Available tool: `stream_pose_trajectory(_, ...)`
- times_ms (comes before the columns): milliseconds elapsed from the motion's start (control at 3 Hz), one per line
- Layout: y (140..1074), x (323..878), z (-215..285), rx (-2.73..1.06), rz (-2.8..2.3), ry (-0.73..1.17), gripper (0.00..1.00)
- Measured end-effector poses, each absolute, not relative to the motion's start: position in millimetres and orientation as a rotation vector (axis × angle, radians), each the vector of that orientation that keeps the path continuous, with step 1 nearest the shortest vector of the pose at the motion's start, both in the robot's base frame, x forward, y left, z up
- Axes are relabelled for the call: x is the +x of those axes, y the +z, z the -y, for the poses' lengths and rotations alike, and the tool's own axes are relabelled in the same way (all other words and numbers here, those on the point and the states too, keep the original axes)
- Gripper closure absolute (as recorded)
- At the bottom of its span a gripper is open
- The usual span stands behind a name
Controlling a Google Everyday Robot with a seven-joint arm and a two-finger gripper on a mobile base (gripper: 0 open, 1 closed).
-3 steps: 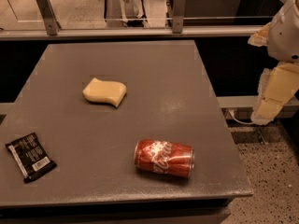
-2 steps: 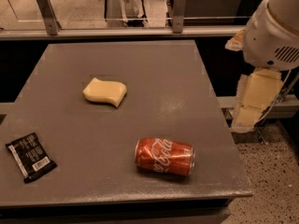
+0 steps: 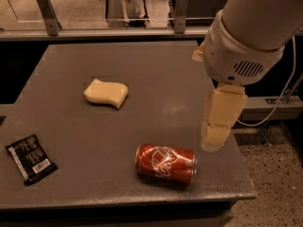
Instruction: Place coke can upright
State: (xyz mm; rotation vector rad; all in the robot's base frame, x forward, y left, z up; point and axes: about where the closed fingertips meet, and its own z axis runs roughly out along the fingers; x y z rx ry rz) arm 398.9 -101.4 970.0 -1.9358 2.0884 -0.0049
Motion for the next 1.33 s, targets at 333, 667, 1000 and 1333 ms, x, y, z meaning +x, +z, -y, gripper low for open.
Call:
stream_pose_trajectory(333,950.9,398.2,76.3,-2.006,-2.048,0.039,0.0)
stream_pose_trajectory(667,912.3,393.2,40.5,-2.054,-2.051,0.096,0.0)
stream_pose_trajectory(1000,879.1,388.2,19.8,-2.078,-2.111,0.102,0.0)
stream_pose_trajectory(1333,857.1,378.6,10.6,-2.055,-2.179,0.067,0.0)
